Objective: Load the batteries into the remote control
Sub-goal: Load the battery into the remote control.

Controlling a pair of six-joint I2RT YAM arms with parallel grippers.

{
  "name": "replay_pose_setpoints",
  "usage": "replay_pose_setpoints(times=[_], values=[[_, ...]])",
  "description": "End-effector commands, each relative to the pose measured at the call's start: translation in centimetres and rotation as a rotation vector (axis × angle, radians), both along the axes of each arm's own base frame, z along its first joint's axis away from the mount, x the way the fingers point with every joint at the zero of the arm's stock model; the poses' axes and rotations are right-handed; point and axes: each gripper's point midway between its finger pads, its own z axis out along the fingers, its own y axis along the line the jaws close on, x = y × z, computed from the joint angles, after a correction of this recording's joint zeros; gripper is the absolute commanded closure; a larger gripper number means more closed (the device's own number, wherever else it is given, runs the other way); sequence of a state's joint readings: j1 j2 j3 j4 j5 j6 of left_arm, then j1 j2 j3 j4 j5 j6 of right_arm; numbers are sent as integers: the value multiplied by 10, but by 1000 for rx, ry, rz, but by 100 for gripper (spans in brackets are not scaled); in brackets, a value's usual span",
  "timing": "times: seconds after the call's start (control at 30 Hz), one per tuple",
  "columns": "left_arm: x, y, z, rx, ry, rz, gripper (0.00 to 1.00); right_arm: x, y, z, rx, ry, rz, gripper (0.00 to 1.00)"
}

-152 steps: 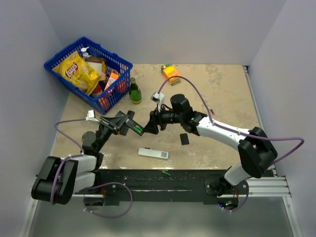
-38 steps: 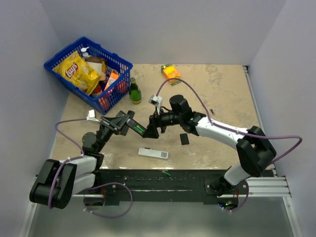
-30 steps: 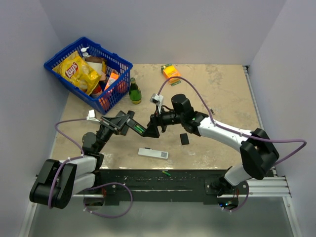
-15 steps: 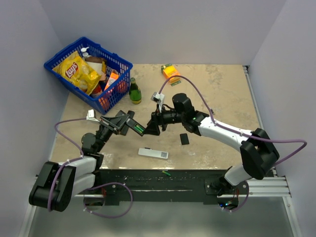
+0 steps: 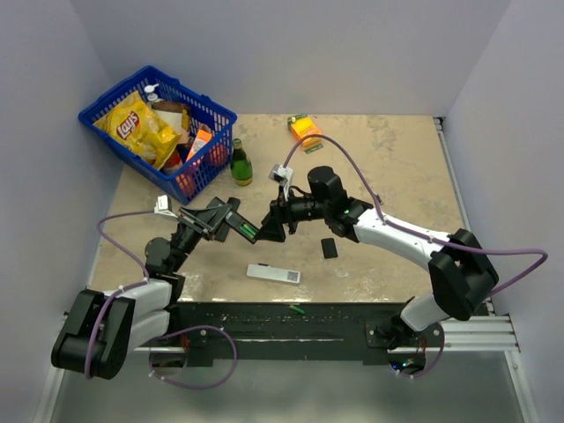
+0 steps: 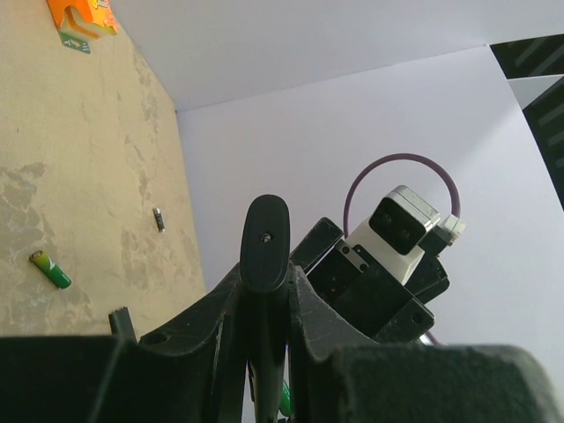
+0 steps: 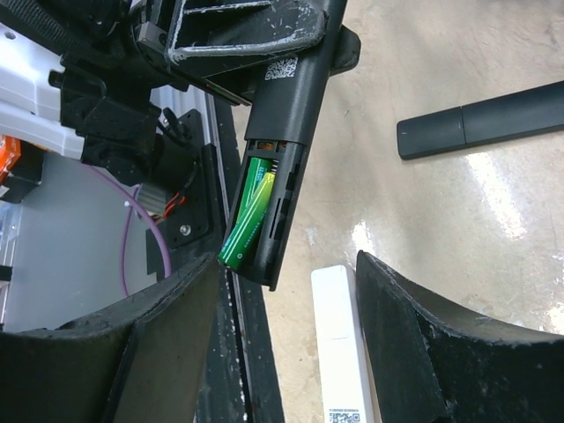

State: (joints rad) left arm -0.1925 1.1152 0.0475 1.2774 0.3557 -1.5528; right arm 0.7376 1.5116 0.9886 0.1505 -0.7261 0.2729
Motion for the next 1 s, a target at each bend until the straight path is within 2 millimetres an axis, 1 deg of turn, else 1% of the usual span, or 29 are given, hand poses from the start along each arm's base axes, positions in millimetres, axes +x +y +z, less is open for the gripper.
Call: replay_pose_setpoints(times=[0.0,0.27,0.33,0.43,0.57,0.77,0.97], values=[[-71,12,65,-88,-424,-13,100,5,2,31,74,-54,4,34],[-71,12,65,-87,-426,-14,100,2,2,36,90,-52,20,34],[-71,12,65,-87,-426,-14,100,-1,1,37,90,-55,27,32],[-71,12,66,-89,-427,-13,100,-1,1,37,90,-55,32,27],[-69,12,65,-88,-422,-10,100,-2,0,37,89,-56,34,26],[-70,12,66,-89,-426,-13,100,0,0,32,79,-53,20,28],[-71,12,66,-87,-426,-14,100,1,1,37,93,-57,21,32]])
